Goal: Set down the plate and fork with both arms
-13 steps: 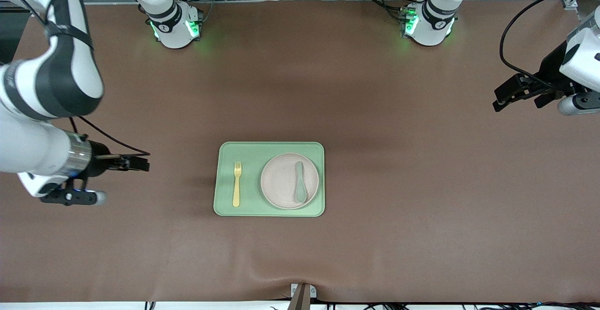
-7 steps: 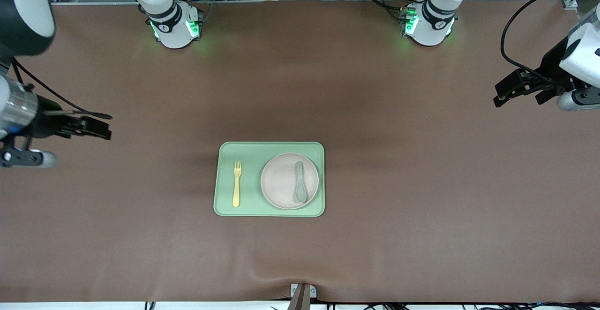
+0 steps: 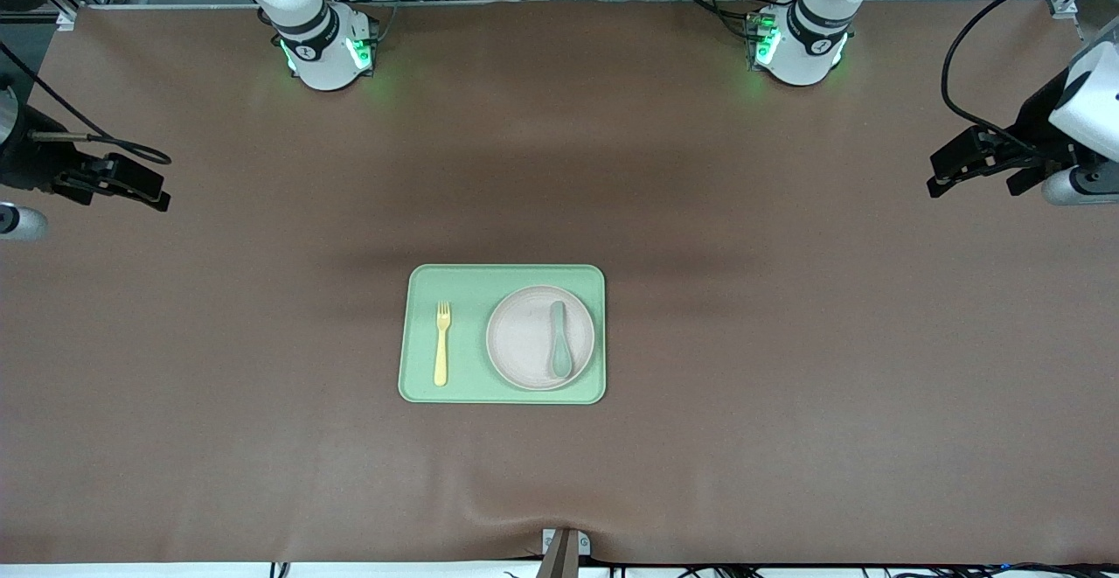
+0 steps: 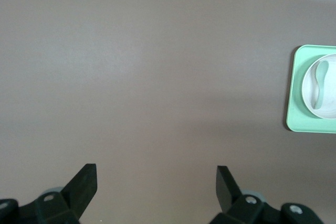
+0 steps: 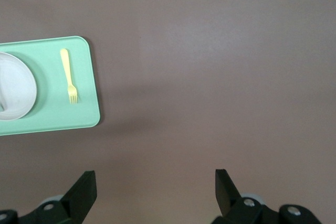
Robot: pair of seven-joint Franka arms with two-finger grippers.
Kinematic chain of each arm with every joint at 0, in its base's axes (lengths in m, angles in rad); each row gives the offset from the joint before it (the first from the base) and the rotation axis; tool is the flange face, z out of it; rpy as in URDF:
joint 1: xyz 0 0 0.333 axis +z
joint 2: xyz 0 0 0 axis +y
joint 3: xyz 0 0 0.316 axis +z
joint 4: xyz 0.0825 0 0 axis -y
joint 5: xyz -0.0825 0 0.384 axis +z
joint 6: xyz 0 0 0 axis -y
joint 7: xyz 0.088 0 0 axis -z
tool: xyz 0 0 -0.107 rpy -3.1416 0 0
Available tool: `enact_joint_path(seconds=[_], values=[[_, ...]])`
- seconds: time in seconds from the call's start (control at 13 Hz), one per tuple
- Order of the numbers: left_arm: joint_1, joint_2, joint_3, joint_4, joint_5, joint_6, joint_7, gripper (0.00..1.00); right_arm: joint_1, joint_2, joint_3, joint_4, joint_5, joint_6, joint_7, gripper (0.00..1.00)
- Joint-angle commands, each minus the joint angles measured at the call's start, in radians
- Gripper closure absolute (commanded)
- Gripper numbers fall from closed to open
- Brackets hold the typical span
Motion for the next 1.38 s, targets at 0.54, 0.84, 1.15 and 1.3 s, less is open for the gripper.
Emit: enact_joint_path(seconds=[0.54, 0.84, 1.15, 1.3], values=[[0.031, -0.033, -0.011, -0.019, 0.008, -0.04, 0.032, 0.0, 0.012, -0.044, 0.019, 0.025, -0.143, -0.028, -0.044, 0.0], [0.031, -0.03, -0.01, -0.012, 0.008, -0.04, 0.027, 0.0, -0.013, -0.043, -0.009, 0.053, 0.007, -0.023, -0.045, 0.0], [0.031, -0.021, -0.003, 0.011, 0.011, -0.04, 0.018, 0.0, -0.015, -0.041, -0.033, 0.057, 0.012, -0.027, -0.099, 0.0], [0.032, -0.021, -0.002, 0.01, 0.022, -0.047, 0.012, 0.0, -0.009, -0.041, -0.033, 0.08, 0.003, -0.026, -0.102, 0.0]])
